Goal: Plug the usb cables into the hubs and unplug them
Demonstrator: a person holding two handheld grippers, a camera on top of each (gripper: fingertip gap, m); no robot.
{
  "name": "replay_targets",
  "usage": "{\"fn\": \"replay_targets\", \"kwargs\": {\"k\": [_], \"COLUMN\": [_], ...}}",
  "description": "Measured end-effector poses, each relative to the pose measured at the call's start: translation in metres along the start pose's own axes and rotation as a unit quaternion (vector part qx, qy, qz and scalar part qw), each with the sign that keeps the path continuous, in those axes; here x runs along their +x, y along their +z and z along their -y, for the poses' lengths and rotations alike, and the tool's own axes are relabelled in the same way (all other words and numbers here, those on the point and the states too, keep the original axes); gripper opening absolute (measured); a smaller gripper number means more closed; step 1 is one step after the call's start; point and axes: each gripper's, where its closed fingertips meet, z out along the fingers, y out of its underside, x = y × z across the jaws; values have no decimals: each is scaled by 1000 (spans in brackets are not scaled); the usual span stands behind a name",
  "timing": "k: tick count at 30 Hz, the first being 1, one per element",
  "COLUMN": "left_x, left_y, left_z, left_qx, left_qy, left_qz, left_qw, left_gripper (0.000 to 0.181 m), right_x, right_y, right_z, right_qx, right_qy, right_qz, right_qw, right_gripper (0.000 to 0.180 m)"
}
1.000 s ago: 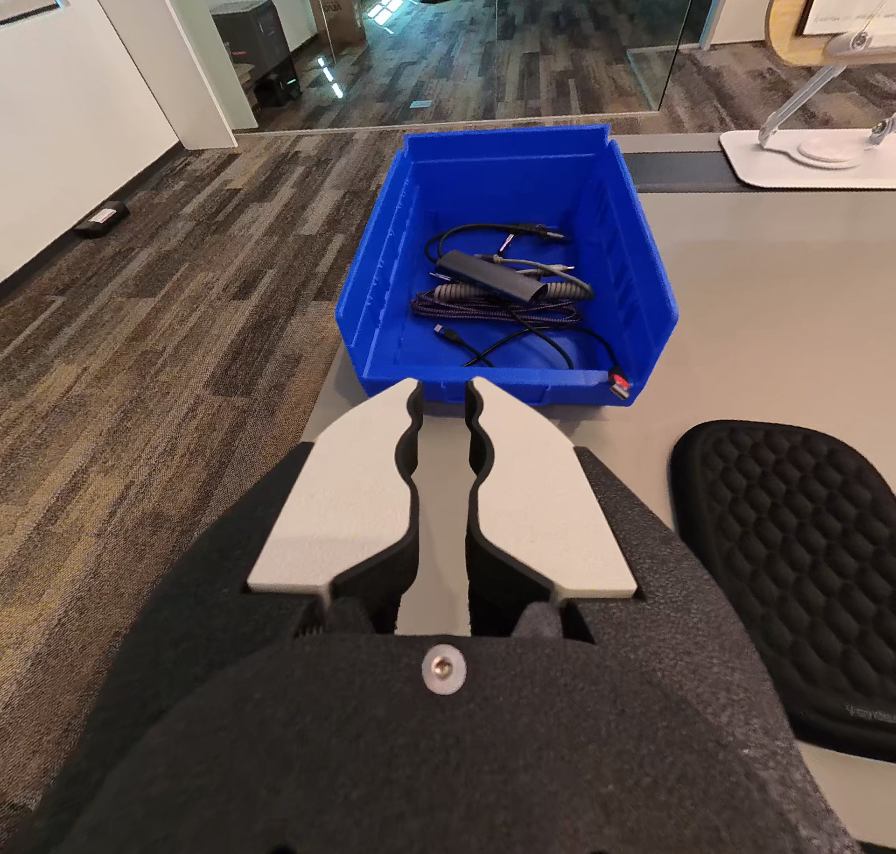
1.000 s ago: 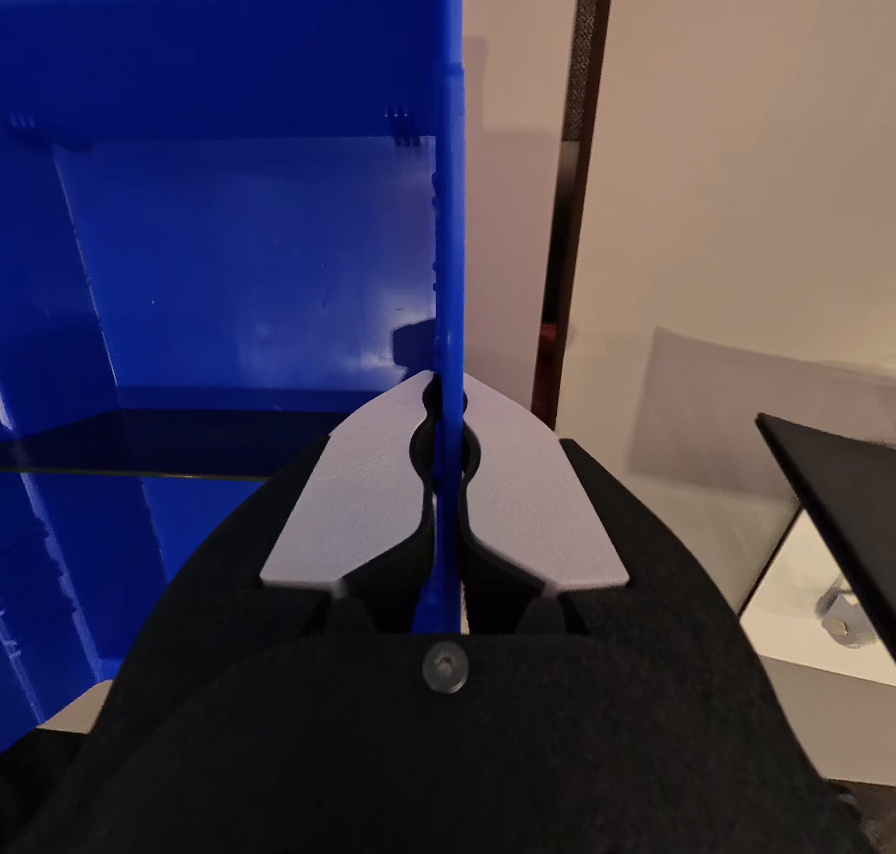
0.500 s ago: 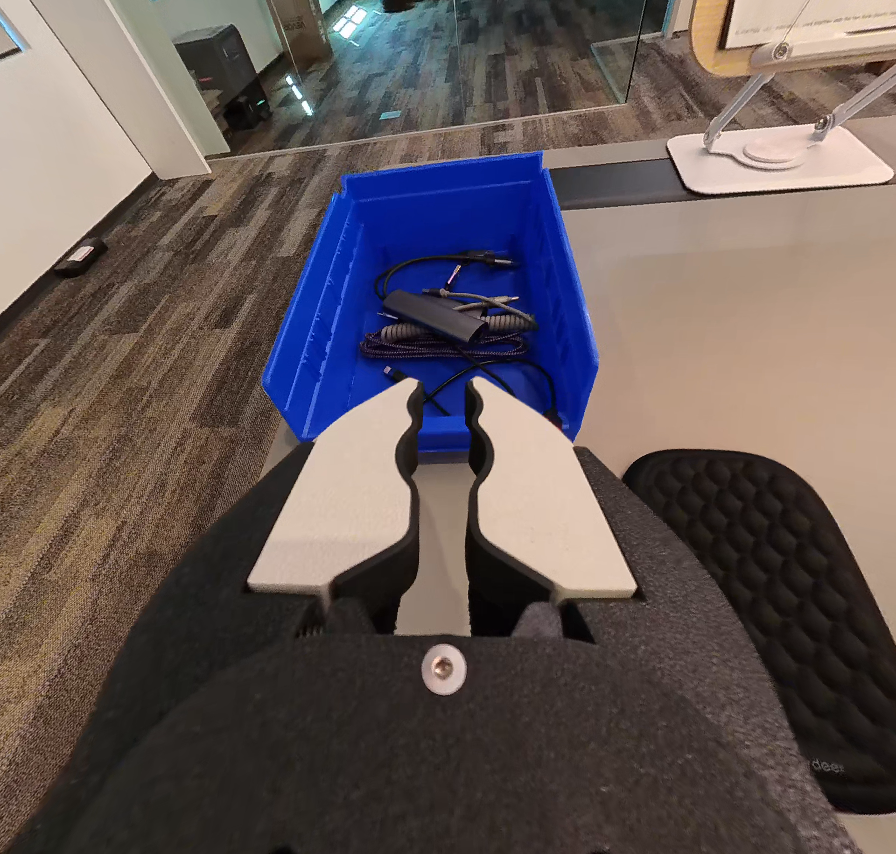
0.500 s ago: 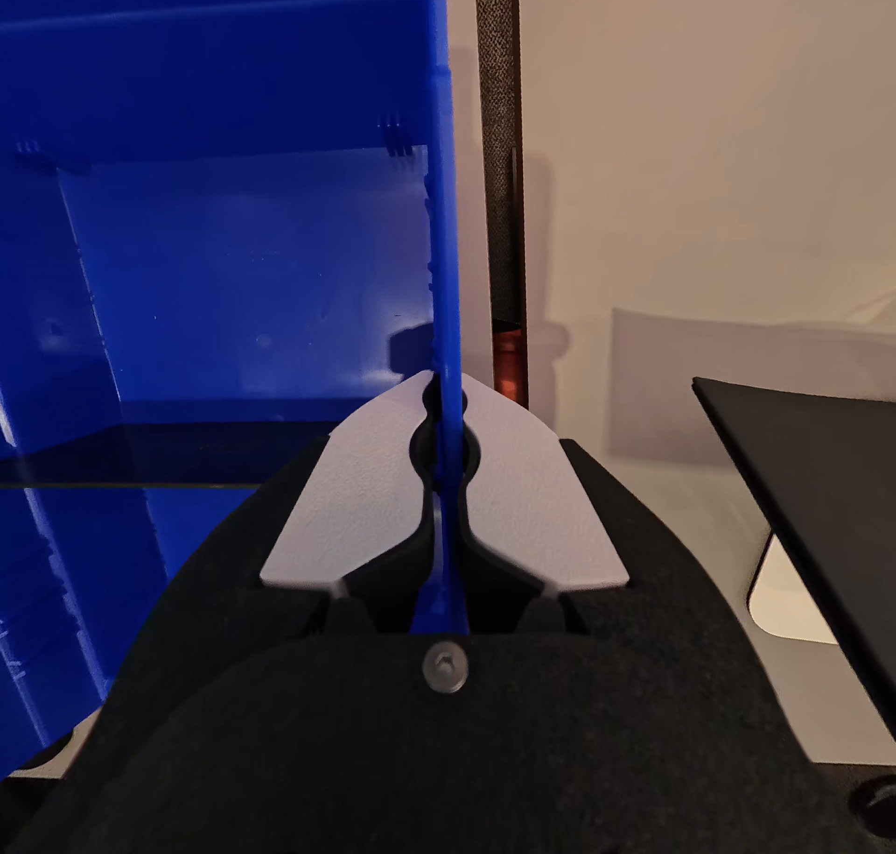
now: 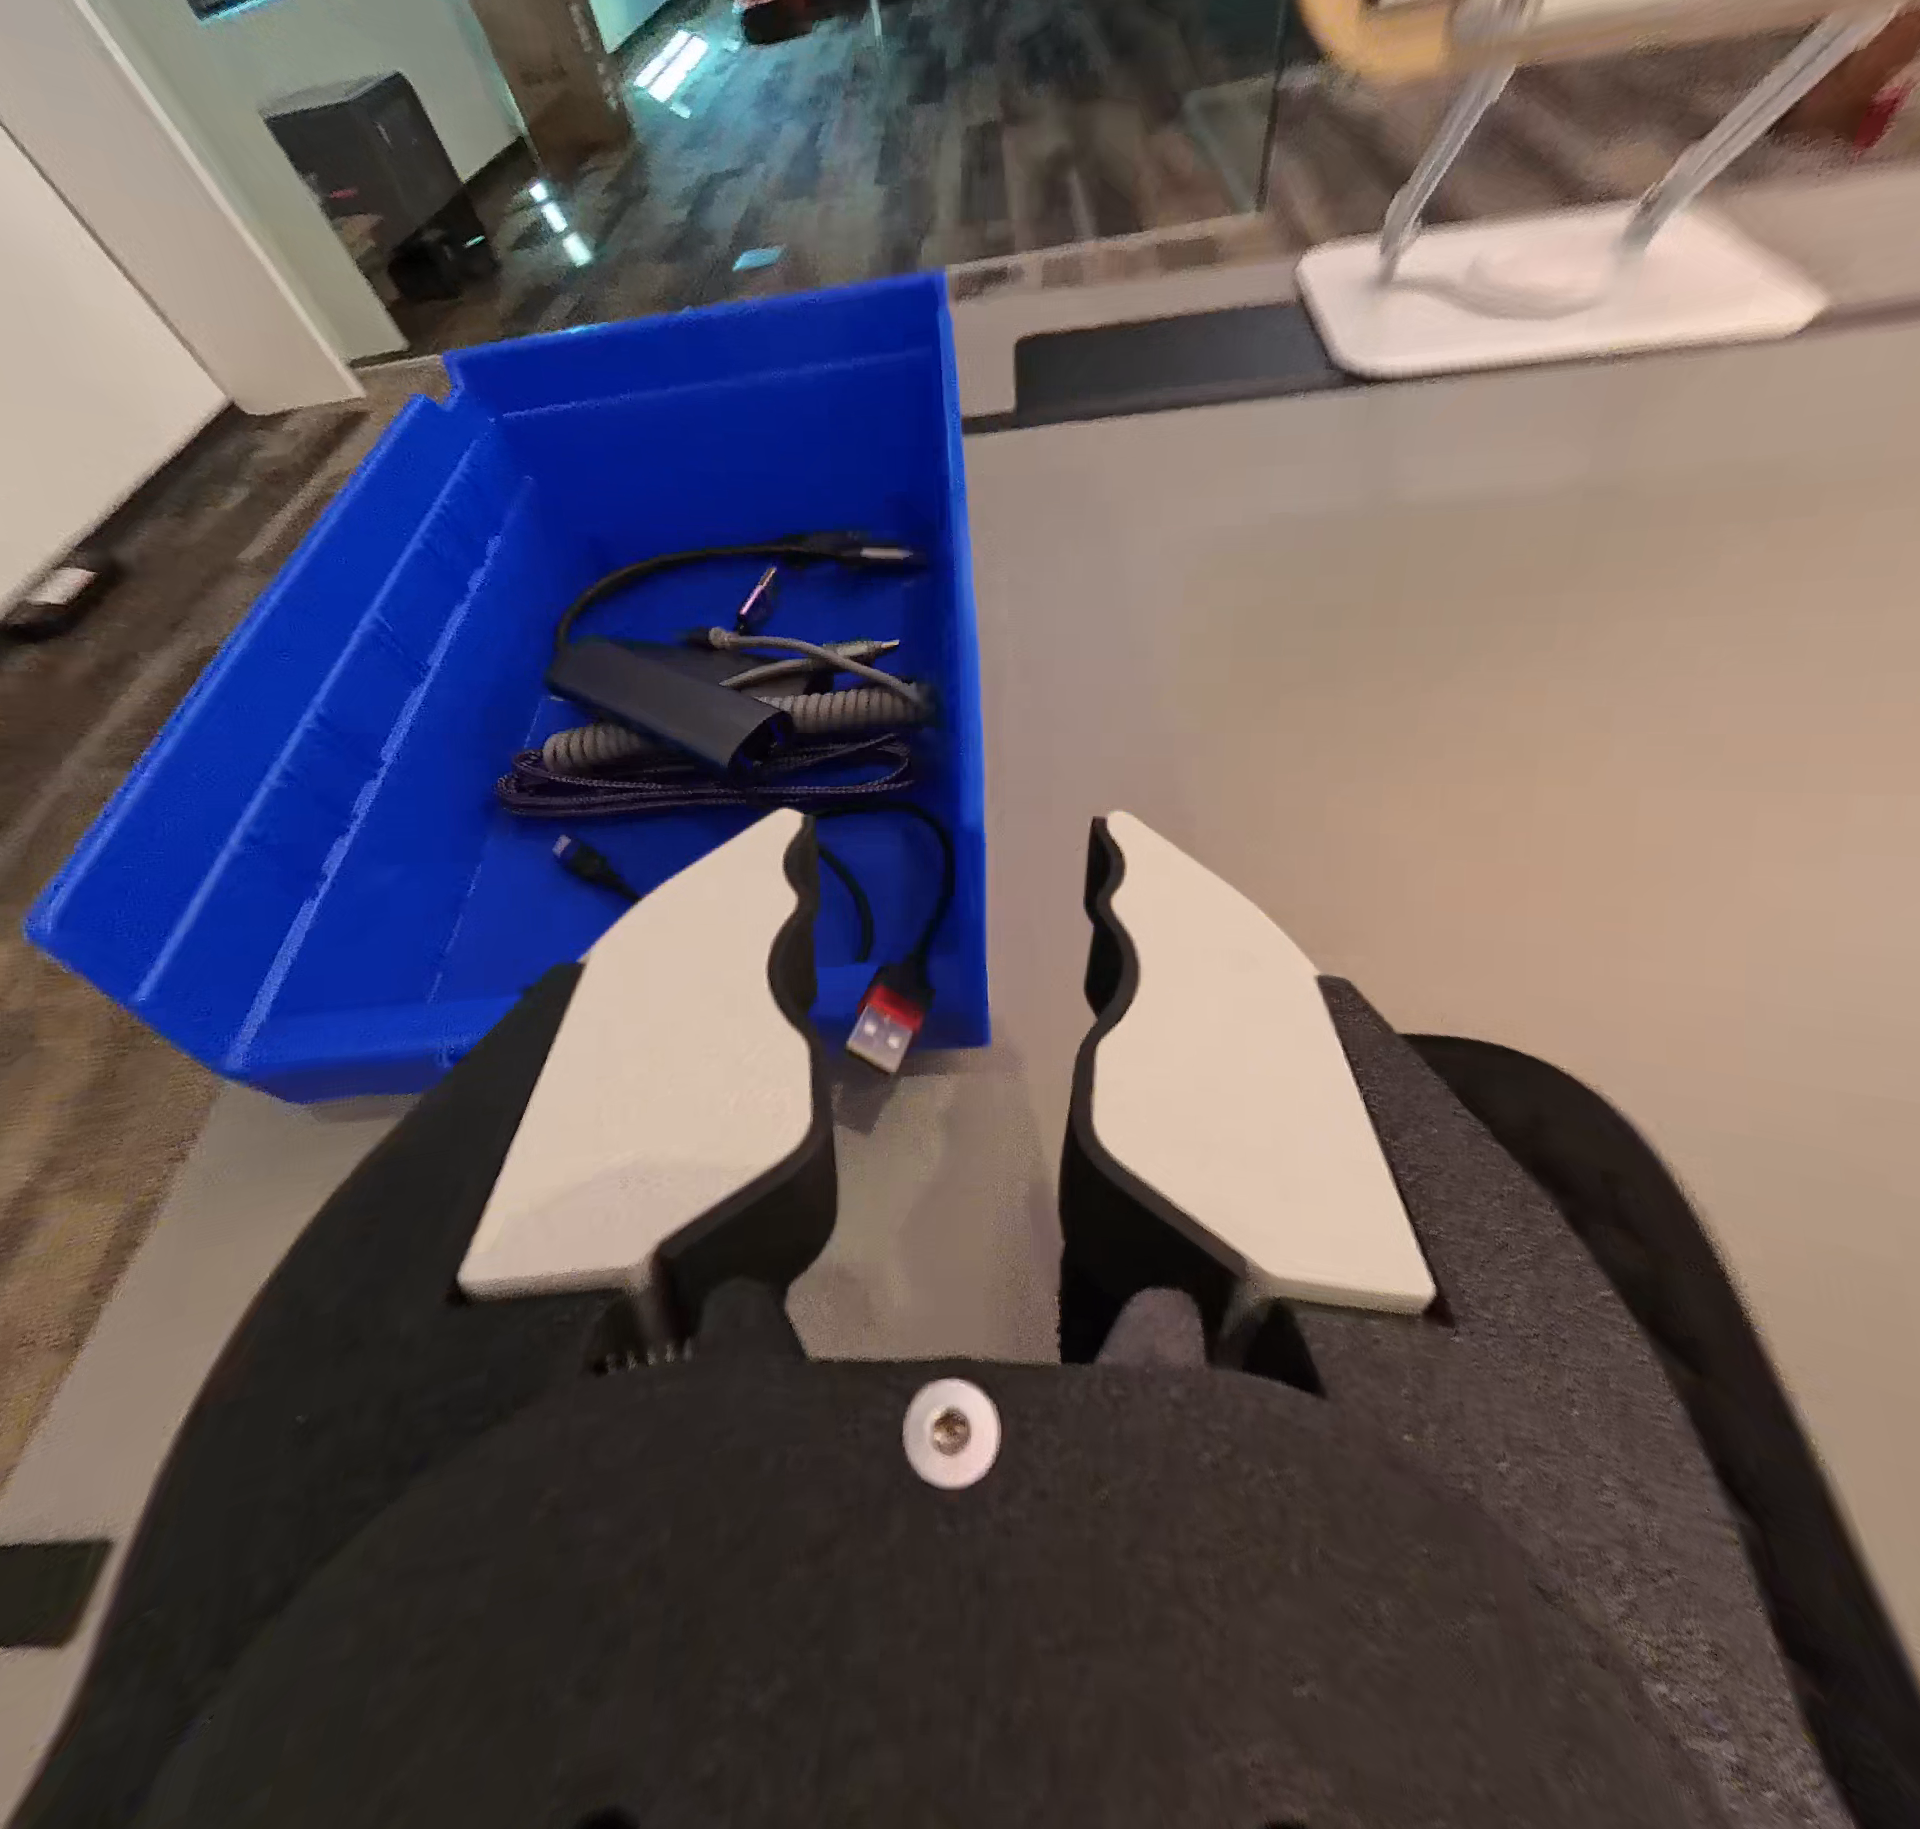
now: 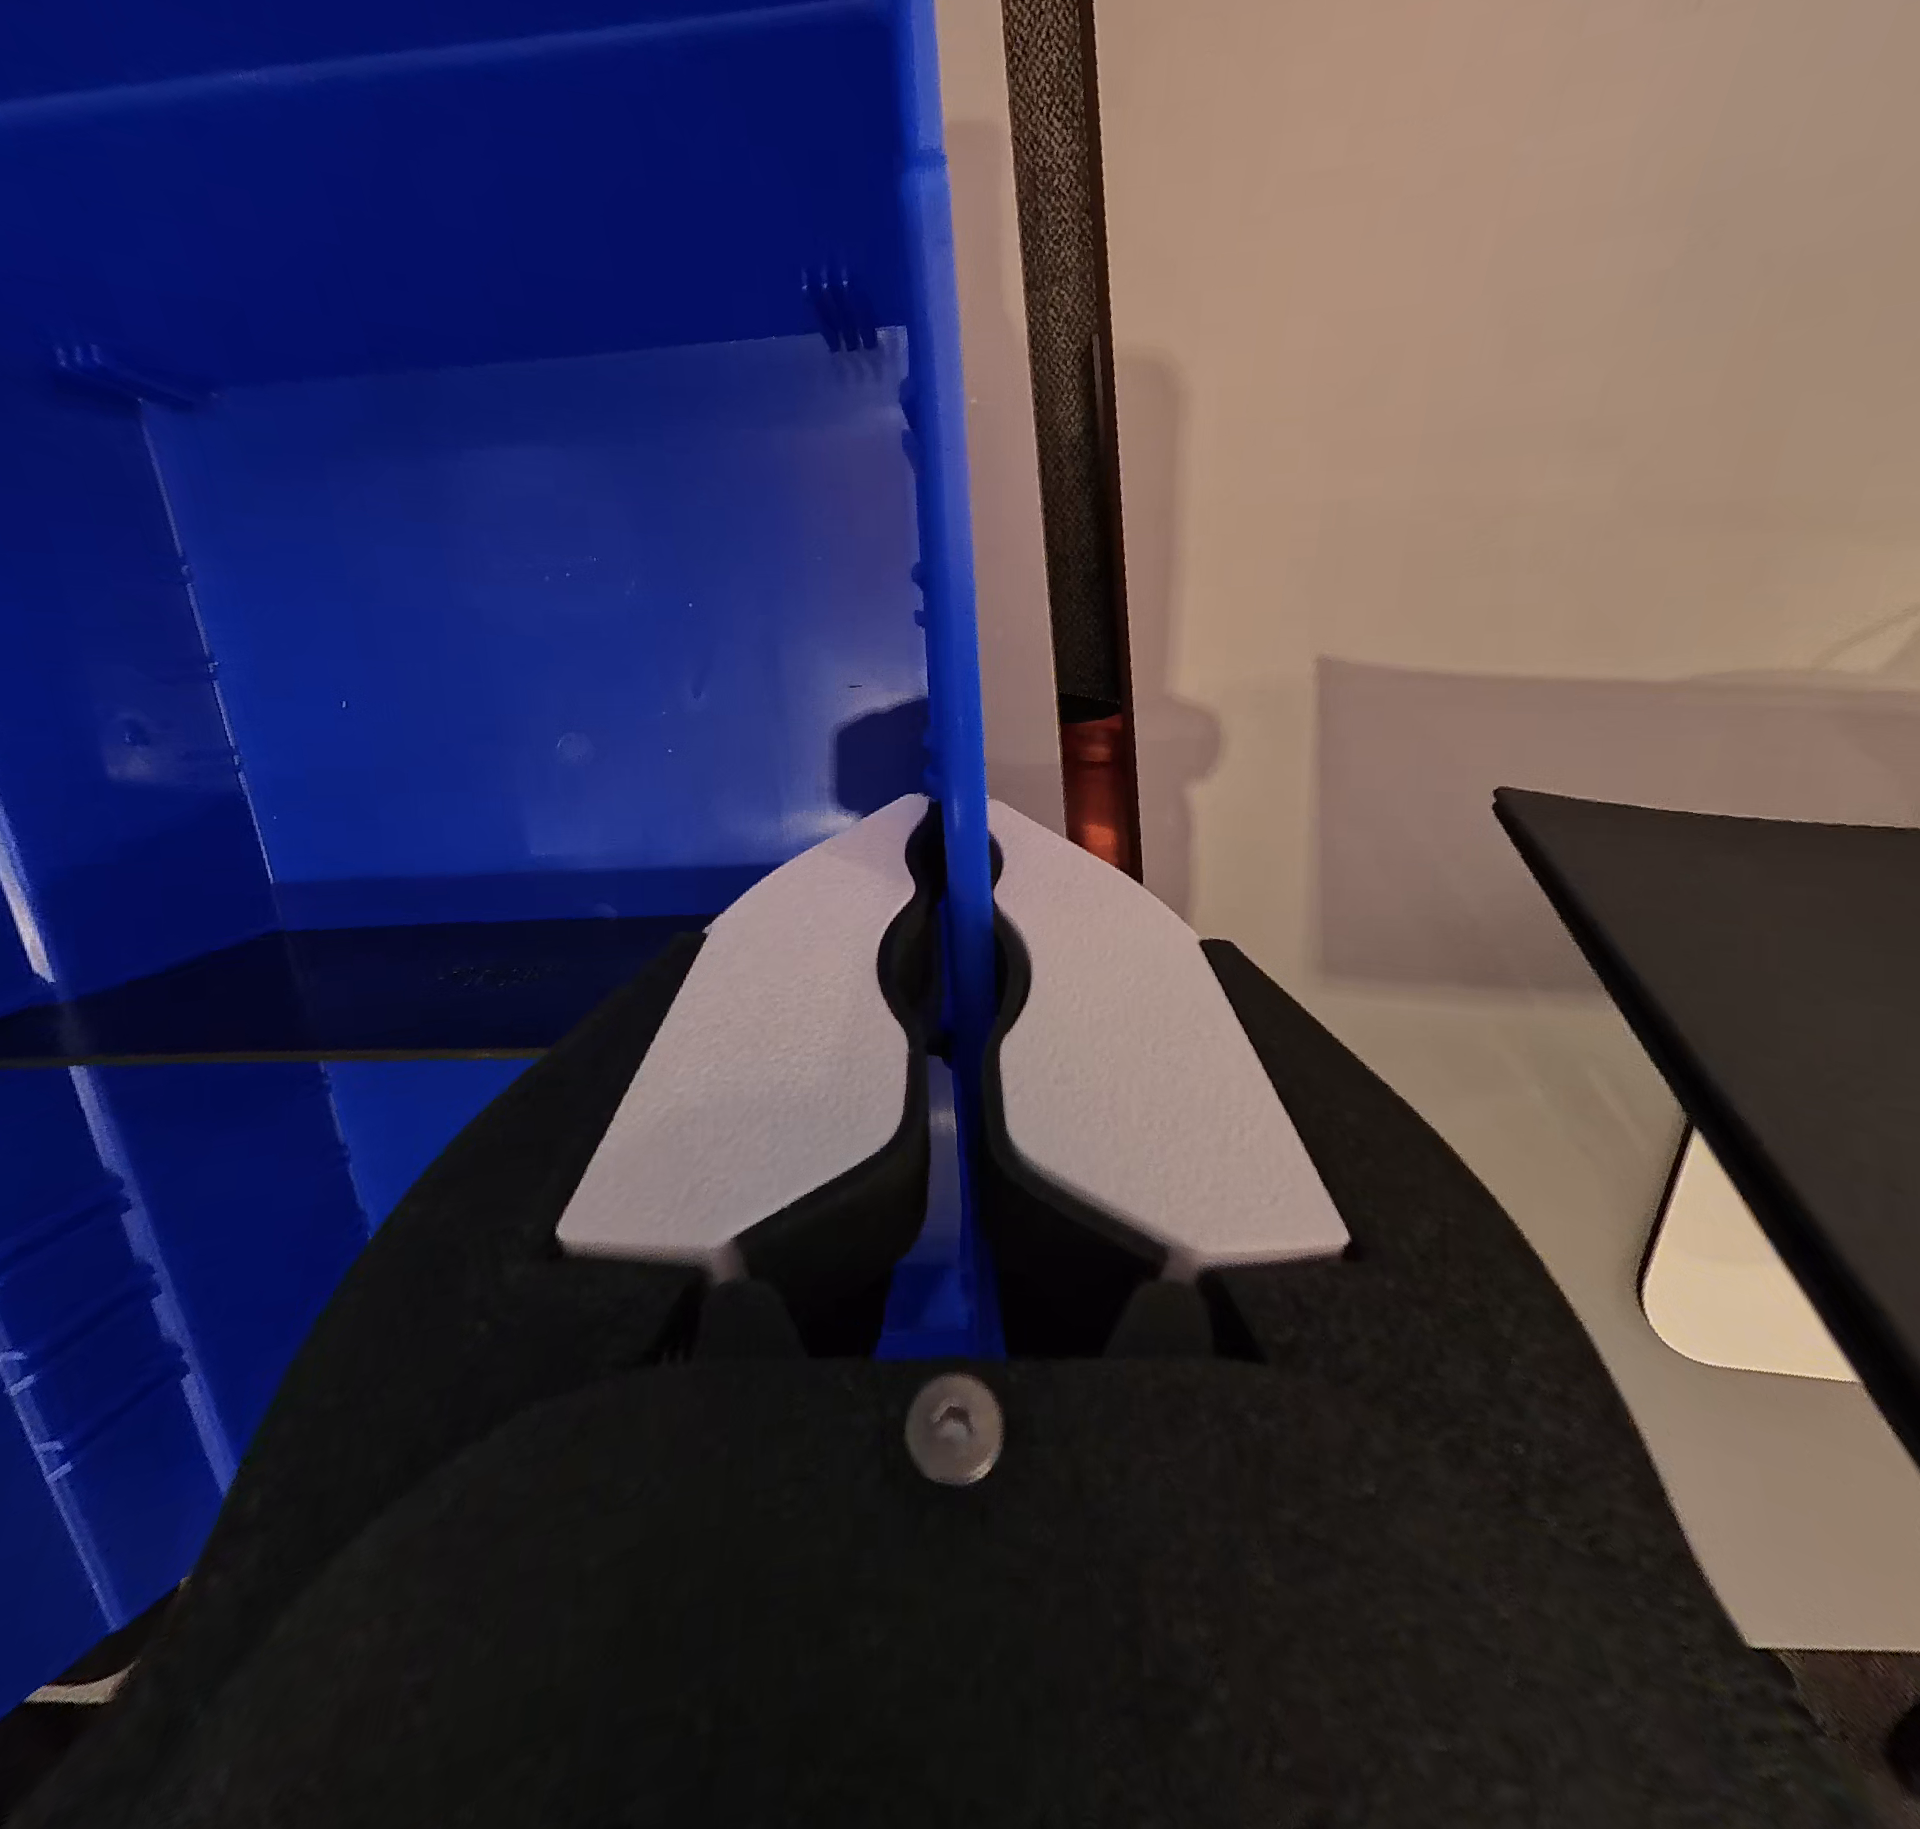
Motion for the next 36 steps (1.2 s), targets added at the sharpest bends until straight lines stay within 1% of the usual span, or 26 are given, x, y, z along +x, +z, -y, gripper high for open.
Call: {"fn": "replay_targets", "kwargs": {"k": [2, 4, 5, 6, 11, 14, 23, 24, 25, 26, 27, 30, 32, 34, 36], "left_x": [1, 3, 2, 1, 2, 3, 11, 11, 11, 11, 12, 14, 14, 6, -2], "left_y": [21, 34, 38, 41, 41, 34, 22, 21, 19, 16, 10, -13, -28, -42, -54], "left_z": [-7, -12, -16, -20, -23, -25, -28, -27, -24, -19, -13, 12, 39, 75, 123], "left_qx": [-33, -53, -64, -74, -61, -64, -52, -44, -29, -9, 13, 69, 89, 80, 69], "left_qy": [26, 27, 29, 31, -25, -20, -21, -25, -30, -39, -48, -61, -41, -2, 24], "left_qz": [31, 41, 47, 50, 35, 48, 49, 47, 47, 46, 43, 23, 8, 15, 25], "left_qw": [999, 997, 996, 996, 997, 997, 997, 998, 998, 998, 998, 995, 995, 997, 997], "left_gripper": [53, 48, 33, 6, 3, 3, 3, 4, 6, 16, 22, 31, 32, 35, 43], "right_x": [-1, -1, -1, -1, -1, -2, -2, -2, 0, 2, 3, 9, 11, 4, -25], "right_y": [0, 0, 0, 0, 0, 0, 1, 1, 0, -1, -3, -21, -49, -89, -133], "right_z": [-1, -2, -2, -2, -3, -3, -4, -3, -1, 0, 1, 11, 23, 40, 60], "right_qx": [0, 2, 4, 5, 4, 4, 7, 12, 24, 33, 43, 90, 135, 189, 243], "right_qy": [0, 0, 0, 0, -3, -2, 2, 0, -1, -4, -8, -16, -22, -29, -37], "right_qz": [-1, 0, 0, 0, 0, 1, 2, 2, -4, -15, -19, -54, -87, -116, -99], "right_qw": [1000, 1000, 1000, 1000, 1000, 1000, 1000, 1000, 1000, 999, 999, 994, 987, 975, 964], "right_gripper": [3, 3, 3, 3, 3, 3, 3, 4, 8, 14, 17, 29, 30, 33, 34]}}
